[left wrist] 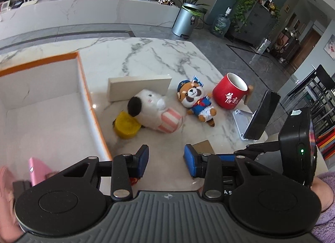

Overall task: Organize objects
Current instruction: 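Move the right gripper to the kraft box while the left moves to the white plush dog, then grasp the kraft box with the right gripper while the left grasps the plush dog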

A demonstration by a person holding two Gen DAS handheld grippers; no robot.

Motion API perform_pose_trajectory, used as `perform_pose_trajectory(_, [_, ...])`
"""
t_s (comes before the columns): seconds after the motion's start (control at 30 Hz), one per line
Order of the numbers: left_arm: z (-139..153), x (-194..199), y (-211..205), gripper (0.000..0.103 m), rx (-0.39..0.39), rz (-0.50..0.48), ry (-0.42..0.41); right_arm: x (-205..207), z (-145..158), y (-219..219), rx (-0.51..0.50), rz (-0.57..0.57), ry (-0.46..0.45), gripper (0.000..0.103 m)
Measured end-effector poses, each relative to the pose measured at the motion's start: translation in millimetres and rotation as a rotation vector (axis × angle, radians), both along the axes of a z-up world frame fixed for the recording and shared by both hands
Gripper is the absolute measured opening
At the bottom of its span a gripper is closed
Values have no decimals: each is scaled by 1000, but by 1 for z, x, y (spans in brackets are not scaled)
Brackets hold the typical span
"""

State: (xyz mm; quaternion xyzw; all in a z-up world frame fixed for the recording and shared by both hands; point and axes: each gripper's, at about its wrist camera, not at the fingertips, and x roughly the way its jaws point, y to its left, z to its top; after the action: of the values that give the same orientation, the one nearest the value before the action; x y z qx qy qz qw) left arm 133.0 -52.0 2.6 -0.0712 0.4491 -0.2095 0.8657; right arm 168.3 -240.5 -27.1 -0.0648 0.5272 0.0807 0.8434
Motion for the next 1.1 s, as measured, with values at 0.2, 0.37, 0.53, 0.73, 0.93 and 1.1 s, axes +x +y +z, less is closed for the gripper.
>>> perform_pose_trajectory(0.2, [-16,29,-31,43,3,19,50,22,-1,-35,8,-44,-2,48])
perform_pose_trajectory(0.37, [-37,56,-36,60,-63,131,117,33,-1,-48,69,-35,-7,50])
perform_pose_trajectory(0.53, [-58,80,-42,70,-36,240,162,45,-3,-55,130,-41,-13,56])
perform_pose_trajectory(0.73, [-74,94,-47,73,-25,278,196,56,-2,-58,181,-15,-14,61])
perform_pose_trajectory(0.93, [-79,106,-51,78,-21,343,208,58,-4,-67,225,-11,-5,61])
perform_pose_trajectory(1.1, [-85,117,-54,81,18,410,231,61,-6,-73,251,-25,-1,61])
